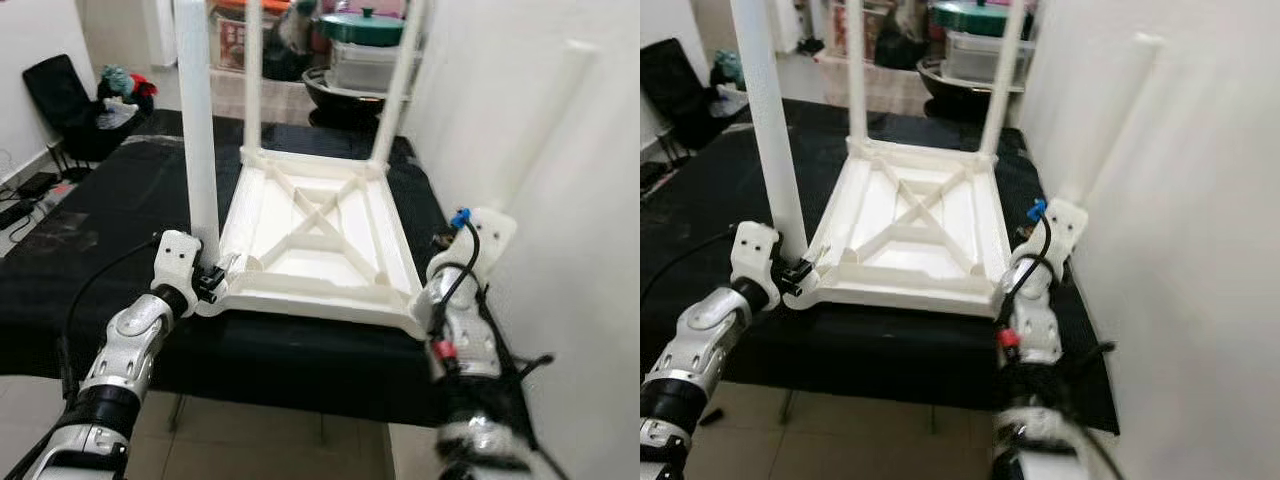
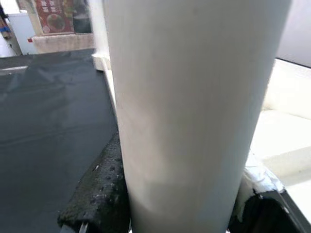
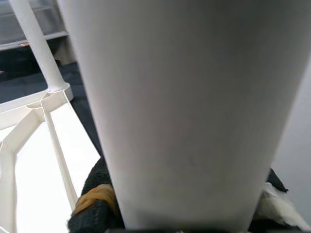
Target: Building children table
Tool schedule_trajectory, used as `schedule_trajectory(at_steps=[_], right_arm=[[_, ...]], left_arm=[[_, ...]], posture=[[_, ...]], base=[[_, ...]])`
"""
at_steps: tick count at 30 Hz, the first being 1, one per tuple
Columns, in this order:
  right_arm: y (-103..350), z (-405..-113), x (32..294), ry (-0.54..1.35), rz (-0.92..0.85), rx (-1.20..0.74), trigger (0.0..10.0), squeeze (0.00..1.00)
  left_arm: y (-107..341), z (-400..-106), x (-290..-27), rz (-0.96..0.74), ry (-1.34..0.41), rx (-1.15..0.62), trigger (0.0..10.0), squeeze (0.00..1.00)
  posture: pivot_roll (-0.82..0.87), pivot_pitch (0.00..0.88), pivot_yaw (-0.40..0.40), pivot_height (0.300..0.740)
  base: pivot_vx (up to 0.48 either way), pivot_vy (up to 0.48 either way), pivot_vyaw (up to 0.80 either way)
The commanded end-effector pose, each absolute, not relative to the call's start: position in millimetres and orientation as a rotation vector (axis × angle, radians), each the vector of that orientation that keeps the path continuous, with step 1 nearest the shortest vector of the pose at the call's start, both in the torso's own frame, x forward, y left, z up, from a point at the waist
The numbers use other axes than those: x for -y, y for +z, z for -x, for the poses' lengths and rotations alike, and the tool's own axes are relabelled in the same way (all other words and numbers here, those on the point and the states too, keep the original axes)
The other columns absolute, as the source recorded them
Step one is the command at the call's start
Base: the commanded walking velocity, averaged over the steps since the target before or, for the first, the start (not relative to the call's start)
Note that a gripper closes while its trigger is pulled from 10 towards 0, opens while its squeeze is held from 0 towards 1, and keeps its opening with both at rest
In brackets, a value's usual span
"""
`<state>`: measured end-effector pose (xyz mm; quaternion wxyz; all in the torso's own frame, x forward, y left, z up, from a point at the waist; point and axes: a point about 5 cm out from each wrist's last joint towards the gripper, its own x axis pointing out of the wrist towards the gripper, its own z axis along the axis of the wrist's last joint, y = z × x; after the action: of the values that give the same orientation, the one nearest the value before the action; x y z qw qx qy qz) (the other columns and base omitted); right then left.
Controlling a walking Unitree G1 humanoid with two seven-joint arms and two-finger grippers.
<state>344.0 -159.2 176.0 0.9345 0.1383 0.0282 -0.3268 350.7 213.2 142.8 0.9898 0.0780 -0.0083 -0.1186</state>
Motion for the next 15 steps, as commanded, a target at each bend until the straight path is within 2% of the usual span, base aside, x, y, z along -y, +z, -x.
schedule_trajectory(at_steps=[1,2,3,5,6,7,9,12,14,15], right_arm=[[140.8,-330.8,166.3,-0.738,-0.379,-0.24,10.0,0.0],[143.7,-332.4,160.5,-0.685,-0.367,-0.232,10.0,0.0],[149.4,-336.2,150.9,-0.55,-0.348,-0.202,10.0,0.0],[168.2,-339.8,130.5,-0.142,-0.276,-0.042,10.0,0.0],[171.8,-337.4,127.4,0.018,-0.239,-0.004,10.0,1.0],[173.2,-335.3,126.5,0.087,-0.221,0.008,10.0,1.0],[173.2,-335.3,126.5,0.087,-0.221,0.008,10.0,1.0],[178.4,-331.4,155.9,0.274,-0.165,0.025,10.0,1.0],[183.4,-327.6,167.9,0.374,-0.077,0.033,10.0,0.0],[183.4,-327.6,167.9,0.374,-0.077,0.033,10.0,0.0]], left_arm=[[137.5,-344.8,-243.8,-0.171,-0.105,-0.027,10.0,0.0],[137.3,-345.0,-242.9,-0.17,-0.107,-0.028,10.0,0.0],[136.9,-345.1,-241.6,-0.166,-0.109,-0.027,10.0,0.0],[135.5,-344.5,-239.5,-0.16,-0.114,-0.028,10.0,0.0],[134.3,-343.9,-239.1,-0.16,-0.115,-0.03,10.0,0.0],[133.5,-343.5,-239.0,-0.161,-0.116,-0.032,10.0,0.0],[133.5,-343.5,-239.0,-0.161,-0.116,-0.032,10.0,0.0],[133.1,-343.1,-240.8,-0.158,-0.112,-0.034,10.0,0.0],[133.5,-343.4,-241.5,-0.157,-0.109,-0.033,10.0,0.0],[133.5,-343.4,-241.5,-0.157,-0.109,-0.033,10.0,0.0]], posture=[[0.07,0.0,-0.095,0.74],[0.07,0.0,-0.095,0.74],[0.07,0.0,-0.097,0.74],[0.07,0.0,-0.099,0.74],[0.06,0.0,-0.098,0.74],[0.06,0.0,-0.098,0.74],[0.06,0.0,-0.098,0.74],[0.06,0.0,-0.103,0.74],[0.06,0.0,-0.104,0.74],[0.06,0.0,-0.104,0.74]], base=[[0.0,0.0,0.0],[0.0,0.0,0.0],[0.0,0.0,0.0],[0.0,0.0,0.0],[0.0,0.0,0.0],[0.0,0.0,0.0],[0.0,0.0,0.0],[0.0,0.0,0.0],[0.0,0.0,0.0],[0.0,0.0,0.0]])
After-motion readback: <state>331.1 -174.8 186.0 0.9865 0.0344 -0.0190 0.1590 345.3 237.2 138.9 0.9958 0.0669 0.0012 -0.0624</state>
